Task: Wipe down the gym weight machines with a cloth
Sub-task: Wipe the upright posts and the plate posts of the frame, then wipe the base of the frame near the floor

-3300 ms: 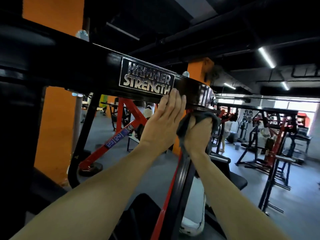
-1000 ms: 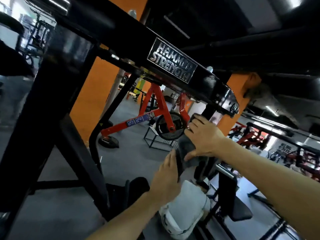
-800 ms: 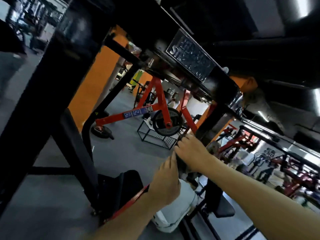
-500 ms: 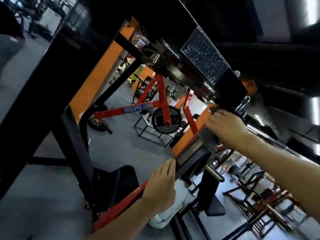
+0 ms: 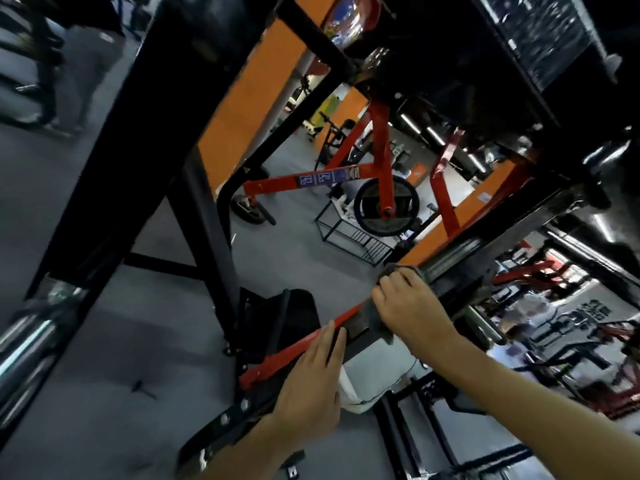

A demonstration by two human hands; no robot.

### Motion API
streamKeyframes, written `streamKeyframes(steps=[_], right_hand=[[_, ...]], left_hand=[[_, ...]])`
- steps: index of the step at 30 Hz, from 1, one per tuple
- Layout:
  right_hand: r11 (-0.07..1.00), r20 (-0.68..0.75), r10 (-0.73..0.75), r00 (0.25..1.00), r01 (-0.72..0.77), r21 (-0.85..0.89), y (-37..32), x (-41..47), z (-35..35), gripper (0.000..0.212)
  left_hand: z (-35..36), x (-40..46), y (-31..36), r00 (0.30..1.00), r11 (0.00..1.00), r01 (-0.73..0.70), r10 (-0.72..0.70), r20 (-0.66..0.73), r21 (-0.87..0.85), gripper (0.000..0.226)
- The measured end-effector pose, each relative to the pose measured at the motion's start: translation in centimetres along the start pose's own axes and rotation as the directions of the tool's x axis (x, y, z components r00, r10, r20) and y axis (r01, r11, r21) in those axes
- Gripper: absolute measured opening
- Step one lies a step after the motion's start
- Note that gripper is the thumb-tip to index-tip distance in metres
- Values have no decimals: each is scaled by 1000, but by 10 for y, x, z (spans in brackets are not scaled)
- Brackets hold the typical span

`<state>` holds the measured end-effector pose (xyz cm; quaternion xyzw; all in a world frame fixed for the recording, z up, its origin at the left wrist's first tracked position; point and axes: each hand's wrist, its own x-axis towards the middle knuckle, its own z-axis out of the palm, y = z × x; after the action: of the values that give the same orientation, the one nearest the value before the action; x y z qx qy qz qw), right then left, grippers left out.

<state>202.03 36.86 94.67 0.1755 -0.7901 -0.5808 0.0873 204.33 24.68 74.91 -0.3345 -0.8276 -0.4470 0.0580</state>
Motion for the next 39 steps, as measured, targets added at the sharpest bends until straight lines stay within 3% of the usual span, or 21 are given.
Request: streamKeyframes(steps=[2, 6, 9, 14, 17, 20, 27, 30, 34, 39], right_hand=[[998, 8, -41, 999, 41, 47, -42, 6, 4, 49], [991, -99, -78, 992, 88, 105, -123, 20, 23, 17], [987, -111, -108, 988, 119, 105, -160, 24, 33, 19], [971, -135, -223, 965, 233, 59, -122, 30, 30, 23], [985, 11, -172, 985, 172, 1, -63, 25, 7, 8], [975, 102, -193, 976, 202, -88, -46, 24, -9, 8], [933, 58, -360, 931, 358, 30, -140, 34, 8, 5], [913, 44, -405, 913, 402, 66, -190, 41, 20, 7], [885, 94, -462, 882, 451, 114, -243, 55, 27, 13], [865, 135, -489, 862, 458, 206, -284, 65, 33, 10]], left_hand=[[5, -10, -10, 1000, 1000, 1, -1, -4, -24, 87], [14, -32, -36, 995, 997, 75, -75, 61, 15, 86], [24, -54, -59, 966, 983, 155, -172, 192, 98, 87], [37, -91, -80, 911, 955, 252, -288, 295, 153, 91], [41, -100, -82, 897, 941, 279, -326, 299, 192, 88], [43, -103, -82, 899, 933, 305, -349, 266, 193, 86], [69, -116, -110, 940, 948, 295, -310, 141, 121, 83], [82, -128, -137, 914, 913, 395, -402, 52, 107, 89], [95, -142, -169, 872, 880, 463, -474, 122, 109, 86], [119, -148, -193, 840, 856, 517, -505, 196, -10, 91]])
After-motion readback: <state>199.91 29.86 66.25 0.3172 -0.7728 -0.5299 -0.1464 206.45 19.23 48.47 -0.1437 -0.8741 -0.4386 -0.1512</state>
